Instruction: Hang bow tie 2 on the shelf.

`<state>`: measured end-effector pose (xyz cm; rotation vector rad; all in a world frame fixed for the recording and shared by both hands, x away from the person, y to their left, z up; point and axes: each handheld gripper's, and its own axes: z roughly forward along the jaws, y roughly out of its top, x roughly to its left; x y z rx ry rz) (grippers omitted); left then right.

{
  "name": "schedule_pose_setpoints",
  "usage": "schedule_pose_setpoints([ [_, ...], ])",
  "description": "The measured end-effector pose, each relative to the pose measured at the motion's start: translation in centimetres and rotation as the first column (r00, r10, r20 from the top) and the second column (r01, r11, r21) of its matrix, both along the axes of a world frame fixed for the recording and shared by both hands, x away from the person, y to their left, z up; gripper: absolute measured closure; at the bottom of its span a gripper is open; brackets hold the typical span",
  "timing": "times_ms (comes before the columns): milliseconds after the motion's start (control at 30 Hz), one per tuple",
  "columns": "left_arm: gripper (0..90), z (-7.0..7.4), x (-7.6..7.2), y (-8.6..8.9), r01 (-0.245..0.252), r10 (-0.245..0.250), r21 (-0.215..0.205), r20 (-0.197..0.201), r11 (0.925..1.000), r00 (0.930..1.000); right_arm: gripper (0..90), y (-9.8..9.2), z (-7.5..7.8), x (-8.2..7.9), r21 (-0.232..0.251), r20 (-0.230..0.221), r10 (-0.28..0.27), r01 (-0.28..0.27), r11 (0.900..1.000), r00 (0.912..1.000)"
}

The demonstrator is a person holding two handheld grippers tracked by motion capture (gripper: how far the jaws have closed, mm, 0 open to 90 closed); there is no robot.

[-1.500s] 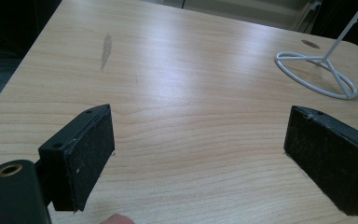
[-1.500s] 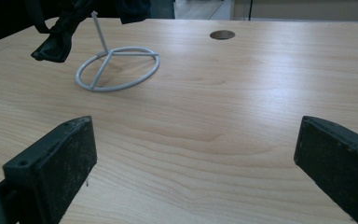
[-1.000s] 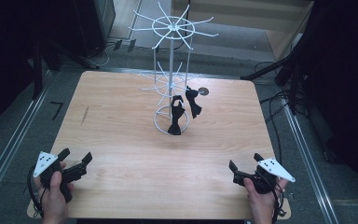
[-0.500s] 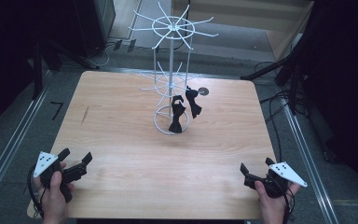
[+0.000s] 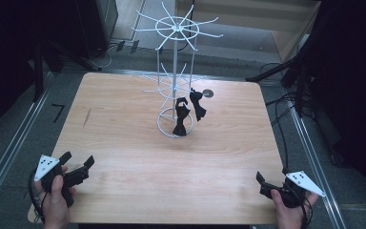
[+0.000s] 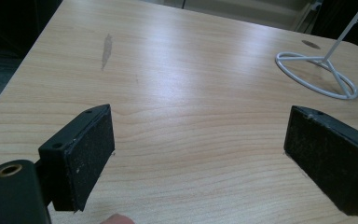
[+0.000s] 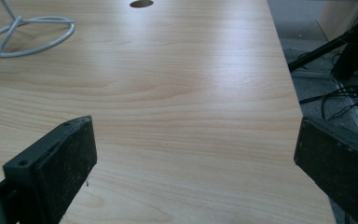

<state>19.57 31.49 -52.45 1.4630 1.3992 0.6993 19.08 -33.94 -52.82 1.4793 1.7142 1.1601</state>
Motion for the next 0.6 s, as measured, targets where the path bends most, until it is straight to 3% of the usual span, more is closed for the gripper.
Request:
schedule_pose_setpoints([
  [600,9.3,0.0,0.0,0.0,0.0,0.0,-0.001,0.0,1.0,1.0,0.0,-2.6,-1.1,-1.1,0.012,-0.029,-0.048,0.048,0.999,0.9984],
])
